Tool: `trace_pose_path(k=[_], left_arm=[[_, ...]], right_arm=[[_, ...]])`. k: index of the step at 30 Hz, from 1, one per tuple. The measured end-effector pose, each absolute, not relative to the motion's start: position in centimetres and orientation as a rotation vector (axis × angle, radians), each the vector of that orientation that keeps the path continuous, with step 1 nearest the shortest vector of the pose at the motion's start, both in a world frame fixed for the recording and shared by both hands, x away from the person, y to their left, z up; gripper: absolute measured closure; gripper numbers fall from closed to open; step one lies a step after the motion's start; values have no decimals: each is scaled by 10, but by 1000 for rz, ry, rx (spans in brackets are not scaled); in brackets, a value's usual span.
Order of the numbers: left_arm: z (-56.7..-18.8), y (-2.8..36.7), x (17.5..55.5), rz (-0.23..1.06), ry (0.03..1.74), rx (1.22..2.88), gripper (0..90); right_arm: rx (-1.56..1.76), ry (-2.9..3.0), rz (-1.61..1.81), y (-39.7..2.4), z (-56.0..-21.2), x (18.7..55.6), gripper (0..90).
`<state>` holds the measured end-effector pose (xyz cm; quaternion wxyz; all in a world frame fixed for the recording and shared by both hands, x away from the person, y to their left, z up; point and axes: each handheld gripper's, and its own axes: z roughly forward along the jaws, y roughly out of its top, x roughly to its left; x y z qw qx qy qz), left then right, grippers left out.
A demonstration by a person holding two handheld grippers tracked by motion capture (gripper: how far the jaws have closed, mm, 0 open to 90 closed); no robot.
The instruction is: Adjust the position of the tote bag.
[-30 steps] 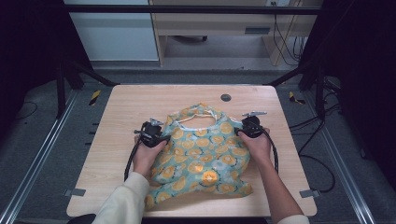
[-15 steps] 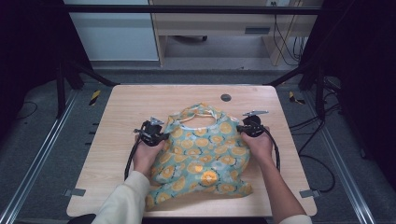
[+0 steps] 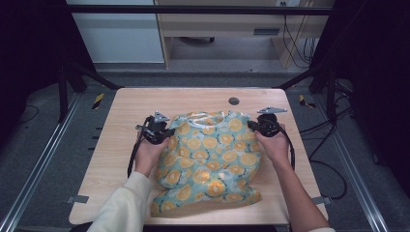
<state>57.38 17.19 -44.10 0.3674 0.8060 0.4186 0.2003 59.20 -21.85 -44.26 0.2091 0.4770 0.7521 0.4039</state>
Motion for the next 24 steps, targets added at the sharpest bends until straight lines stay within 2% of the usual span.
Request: trace_pose_path(k=[13,24], left_arm=[[-417,175,577,552,1053,2048,891],[-410,176,579,569,1046,2047,891]], right_arm=[[1279,2060,1152,-222,-417,589,900],[1251,2056,1158,-219,-409,587,900]])
